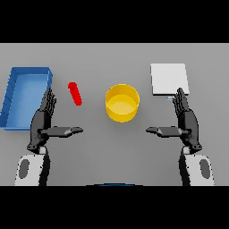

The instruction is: Pick up the red beaker and tilt it to pour out 1 green nut into yellow bowl. Pick up the yellow bowl and place it on the metallic measuring scale.

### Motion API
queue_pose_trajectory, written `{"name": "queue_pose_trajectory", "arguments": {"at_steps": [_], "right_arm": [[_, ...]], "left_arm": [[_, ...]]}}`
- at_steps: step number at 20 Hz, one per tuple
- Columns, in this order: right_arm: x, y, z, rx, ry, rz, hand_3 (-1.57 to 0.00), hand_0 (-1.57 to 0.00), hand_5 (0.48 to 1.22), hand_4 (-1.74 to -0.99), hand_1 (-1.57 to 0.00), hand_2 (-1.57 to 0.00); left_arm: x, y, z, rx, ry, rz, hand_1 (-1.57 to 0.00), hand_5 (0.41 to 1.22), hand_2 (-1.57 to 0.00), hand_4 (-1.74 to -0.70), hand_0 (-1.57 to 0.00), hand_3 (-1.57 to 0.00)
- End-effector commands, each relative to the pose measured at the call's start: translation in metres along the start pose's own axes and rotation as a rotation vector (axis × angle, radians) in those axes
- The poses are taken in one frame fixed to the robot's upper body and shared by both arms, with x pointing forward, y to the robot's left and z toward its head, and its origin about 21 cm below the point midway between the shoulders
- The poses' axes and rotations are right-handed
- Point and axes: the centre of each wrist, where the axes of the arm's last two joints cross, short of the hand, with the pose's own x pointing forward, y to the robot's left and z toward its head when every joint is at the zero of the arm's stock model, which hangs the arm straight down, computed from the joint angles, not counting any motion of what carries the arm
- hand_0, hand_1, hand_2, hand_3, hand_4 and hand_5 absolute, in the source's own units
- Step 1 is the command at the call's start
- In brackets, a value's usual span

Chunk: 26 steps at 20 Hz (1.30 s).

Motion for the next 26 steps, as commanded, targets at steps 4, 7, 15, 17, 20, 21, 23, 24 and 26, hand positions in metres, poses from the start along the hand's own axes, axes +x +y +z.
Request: {"name": "queue_pose_trajectory", "arguments": {"at_steps": [4, 7, 15, 17, 20, 21, 23, 24, 26], "right_arm": [[0.000, 0.001, -0.001, 0.000, 0.001, 0.000, 0.00, 0.00, 0.660, -1.128, 0.00, 0.00], [0.004, 0.003, 0.009, 0.019, -0.099, 0.133, 0.00, 0.00, 0.660, -1.128, 0.00, 0.00], [0.006, 0.016, 0.025, 0.054, -0.157, 0.289, 0.00, 0.00, 0.658, -1.121, 0.00, 0.00], [0.007, 0.015, 0.027, 0.045, -0.146, 0.297, 0.00, 0.00, 0.652, -1.127, 0.00, 0.00], [0.011, 0.016, 0.026, 0.050, -0.144, 0.266, 0.00, 0.00, 0.651, -1.160, 0.00, 0.00], [0.010, 0.015, 0.026, 0.049, -0.139, 0.258, 0.00, 0.00, 0.653, -1.171, 0.00, 0.00], [0.011, 0.014, 0.024, 0.056, -0.150, 0.253, 0.00, 0.00, 0.658, -1.193, 0.00, 0.00], [0.007, 0.013, 0.027, 0.067, -0.151, 0.251, 0.00, 0.00, 0.661, -1.204, 0.00, 0.00], [0.010, 0.017, 0.024, 0.062, -0.154, 0.245, 0.00, 0.00, 0.667, -1.222, 0.00, 0.00]], "left_arm": [[0.001, 0.006, -0.004, 0.004, 0.005, -0.002, 0.00, 0.623, 0.00, -1.09, 0.00, 0.00], [0.002, 0.008, 0.004, -0.014, -0.035, -0.067, 0.00, 0.623, 0.00, -1.09, 0.00, 0.00], [0.007, -0.002, 0.018, -0.041, 0.003, -0.196, 0.00, 0.612, 0.00, -1.09, 0.00, 0.00], [0.002, -0.007, 0.006, -0.054, 0.003, -0.215, 0.00, 0.617, 0.00, -1.10, 0.00, 0.00], [-0.002, -0.010, -0.011, -0.056, -0.026, -0.219, 0.00, 0.633, 0.00, -1.13, 0.00, 0.00], [-0.006, -0.012, -0.017, -0.053, -0.025, -0.227, 0.00, 0.636, 0.00, -1.14, 0.00, 0.00], [-0.007, -0.012, -0.031, -0.050, -0.033, -0.224, 0.00, 0.638, 0.00, -1.15, 0.00, 0.00], [-0.007, -0.015, -0.042, -0.040, -0.017, -0.230, 0.00, 0.636, 0.00, -1.15, 0.00, 0.00], [-0.013, -0.015, -0.049, -0.045, -0.010, -0.230, 0.00, 0.630, 0.00, -1.15, 0.00, 0.00]]}}
